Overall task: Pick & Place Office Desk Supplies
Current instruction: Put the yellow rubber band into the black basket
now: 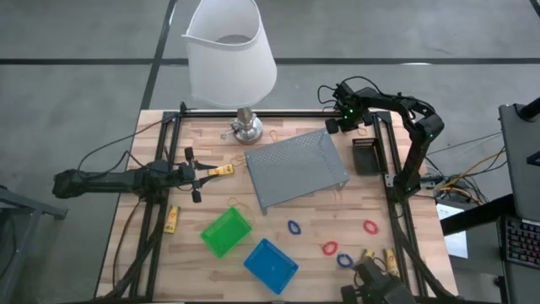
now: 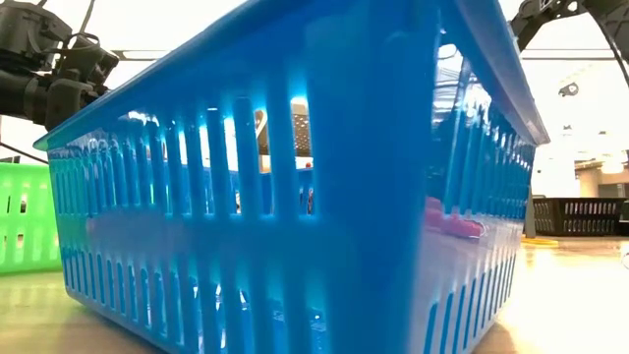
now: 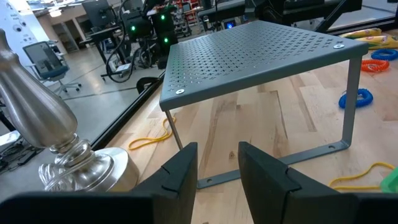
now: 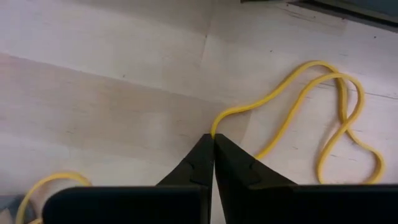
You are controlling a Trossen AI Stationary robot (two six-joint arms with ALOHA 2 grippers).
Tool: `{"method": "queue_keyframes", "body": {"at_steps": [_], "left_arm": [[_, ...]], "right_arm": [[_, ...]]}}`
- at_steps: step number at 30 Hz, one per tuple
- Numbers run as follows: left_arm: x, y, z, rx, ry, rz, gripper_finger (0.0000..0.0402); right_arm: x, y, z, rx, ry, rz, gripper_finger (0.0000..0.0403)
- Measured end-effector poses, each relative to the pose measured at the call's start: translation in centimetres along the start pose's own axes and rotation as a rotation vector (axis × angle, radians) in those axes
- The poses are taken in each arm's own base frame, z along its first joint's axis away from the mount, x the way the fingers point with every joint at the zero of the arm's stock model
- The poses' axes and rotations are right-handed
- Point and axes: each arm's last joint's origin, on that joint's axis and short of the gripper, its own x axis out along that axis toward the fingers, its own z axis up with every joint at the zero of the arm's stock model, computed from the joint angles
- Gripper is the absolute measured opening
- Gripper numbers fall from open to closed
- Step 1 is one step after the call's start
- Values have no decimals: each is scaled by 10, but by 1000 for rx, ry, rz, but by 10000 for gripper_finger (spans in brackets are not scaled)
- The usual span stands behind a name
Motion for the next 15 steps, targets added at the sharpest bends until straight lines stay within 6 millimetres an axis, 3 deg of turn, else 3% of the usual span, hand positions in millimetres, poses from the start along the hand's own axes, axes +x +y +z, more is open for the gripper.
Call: {"method": "queue_keyframes", "body": {"at_steps": [15], "left_arm": [[0,0,0,0,0,0,118]], "right_arm": [[-72,0,-17,-26,-217,31,8]]}}
